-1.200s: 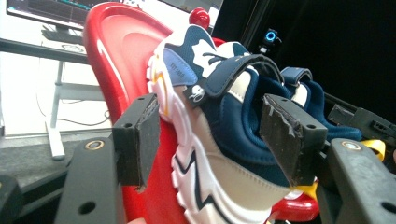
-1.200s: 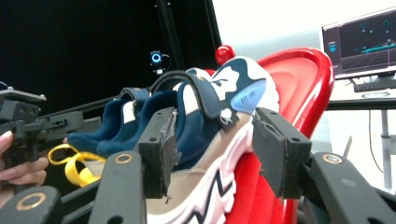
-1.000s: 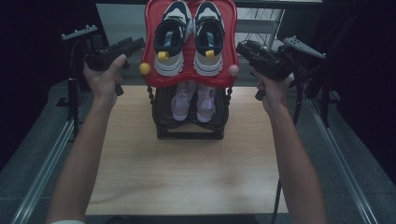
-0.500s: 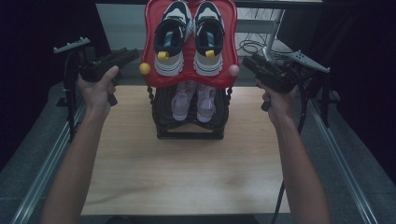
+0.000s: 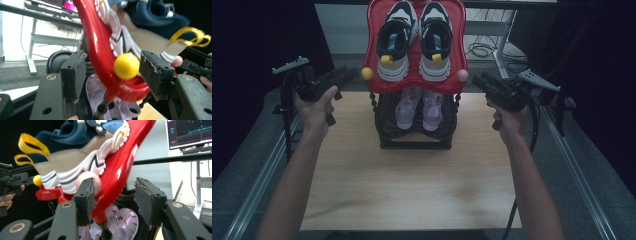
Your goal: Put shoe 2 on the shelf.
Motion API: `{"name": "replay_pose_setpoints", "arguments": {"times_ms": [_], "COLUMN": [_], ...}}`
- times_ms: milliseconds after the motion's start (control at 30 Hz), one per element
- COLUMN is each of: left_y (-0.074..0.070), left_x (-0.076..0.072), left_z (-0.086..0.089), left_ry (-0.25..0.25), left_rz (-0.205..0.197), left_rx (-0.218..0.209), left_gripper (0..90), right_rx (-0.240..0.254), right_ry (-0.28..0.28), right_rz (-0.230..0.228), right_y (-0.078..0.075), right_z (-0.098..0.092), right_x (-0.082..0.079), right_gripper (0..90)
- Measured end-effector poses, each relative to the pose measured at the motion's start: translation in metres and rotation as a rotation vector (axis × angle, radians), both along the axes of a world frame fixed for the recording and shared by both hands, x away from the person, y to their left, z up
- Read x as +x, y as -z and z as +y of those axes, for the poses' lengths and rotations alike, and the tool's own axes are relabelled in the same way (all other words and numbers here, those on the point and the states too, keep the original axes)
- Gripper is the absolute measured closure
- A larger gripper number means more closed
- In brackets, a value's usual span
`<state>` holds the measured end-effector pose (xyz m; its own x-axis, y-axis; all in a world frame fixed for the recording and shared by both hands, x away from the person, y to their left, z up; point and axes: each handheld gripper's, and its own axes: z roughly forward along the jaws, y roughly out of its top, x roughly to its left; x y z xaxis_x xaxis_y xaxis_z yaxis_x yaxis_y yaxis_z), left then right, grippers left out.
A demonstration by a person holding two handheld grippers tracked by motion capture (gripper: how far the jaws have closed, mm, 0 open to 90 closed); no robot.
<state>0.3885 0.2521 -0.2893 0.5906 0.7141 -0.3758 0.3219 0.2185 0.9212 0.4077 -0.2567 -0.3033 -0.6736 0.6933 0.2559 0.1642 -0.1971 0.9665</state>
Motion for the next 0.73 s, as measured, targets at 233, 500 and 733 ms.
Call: {"name": "replay_pose_setpoints", "arguments": {"times_ms": [233, 500, 733], "left_y": [0.019, 0.027, 0.028], "left_x": [-0.002, 0.0, 0.0], "left_z": [0.001, 0.003, 0.002], "left_ry": [-0.002, -0.007, -0.008], "left_rz": [0.02, 0.036, 0.038], "left_rx": [0.01, 0.012, 0.019], "left_gripper": [38.4, 38.7, 38.8], "right_rx": [-0.01, -0.012, -0.02], "right_ry": [0.001, 0.001, 0.002], "right_rz": [0.03, 0.043, 0.042], "right_y": [0.019, 0.025, 0.025], "right_z": [-0.001, -0.001, -0.001], "right_x": [0.001, 0.004, 0.004], "right_gripper": [49.7, 49.7, 49.6]}}
